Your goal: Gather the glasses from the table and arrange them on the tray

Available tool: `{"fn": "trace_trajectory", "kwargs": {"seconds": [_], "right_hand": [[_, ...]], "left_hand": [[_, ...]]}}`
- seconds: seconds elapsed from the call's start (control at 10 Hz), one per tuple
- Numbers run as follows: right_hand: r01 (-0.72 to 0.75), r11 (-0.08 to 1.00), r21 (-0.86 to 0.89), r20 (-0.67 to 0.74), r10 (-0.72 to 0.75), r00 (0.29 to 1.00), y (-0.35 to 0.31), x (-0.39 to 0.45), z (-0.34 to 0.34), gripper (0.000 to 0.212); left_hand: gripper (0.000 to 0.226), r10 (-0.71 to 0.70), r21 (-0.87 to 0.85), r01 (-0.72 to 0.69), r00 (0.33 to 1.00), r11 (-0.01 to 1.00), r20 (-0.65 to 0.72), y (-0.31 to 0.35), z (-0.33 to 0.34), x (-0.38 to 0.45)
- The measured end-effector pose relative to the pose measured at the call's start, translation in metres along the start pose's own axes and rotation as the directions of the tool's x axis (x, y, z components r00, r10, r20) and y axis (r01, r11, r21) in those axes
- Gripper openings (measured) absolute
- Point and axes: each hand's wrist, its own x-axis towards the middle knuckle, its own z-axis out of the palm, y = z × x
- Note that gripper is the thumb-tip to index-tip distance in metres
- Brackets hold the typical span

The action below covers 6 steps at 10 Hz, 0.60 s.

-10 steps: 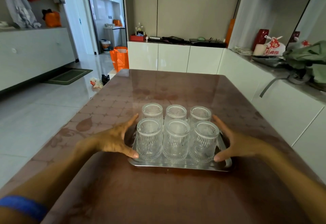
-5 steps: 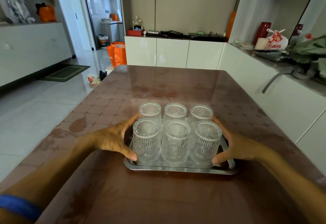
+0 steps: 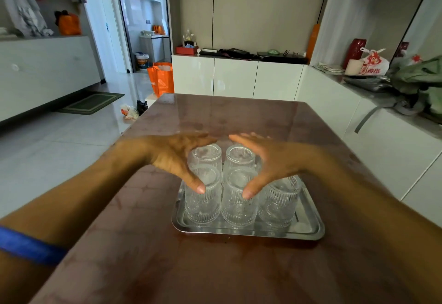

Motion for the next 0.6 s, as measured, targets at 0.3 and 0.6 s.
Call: {"fn": "trace_trajectory", "kwargs": {"seconds": [0.3,0.6], "right_hand": [[-0.064,0.989,0.134,0.104,0.050,0.993,0.006,0.028,0.006,0.135],[0.077,0.959,0.273,-0.196,-0.022,0.980,0.002,-0.007,0.010,0.125]], "left_hand": [[0.137,-0.014,-0.052,0.016,0.999,0.998,0.049,-0.009,0.009,0.010],[0.110,0.135,-0.293,-0.229,0.942,0.928,-0.308,-0.002,0.012,-0.014]]}}
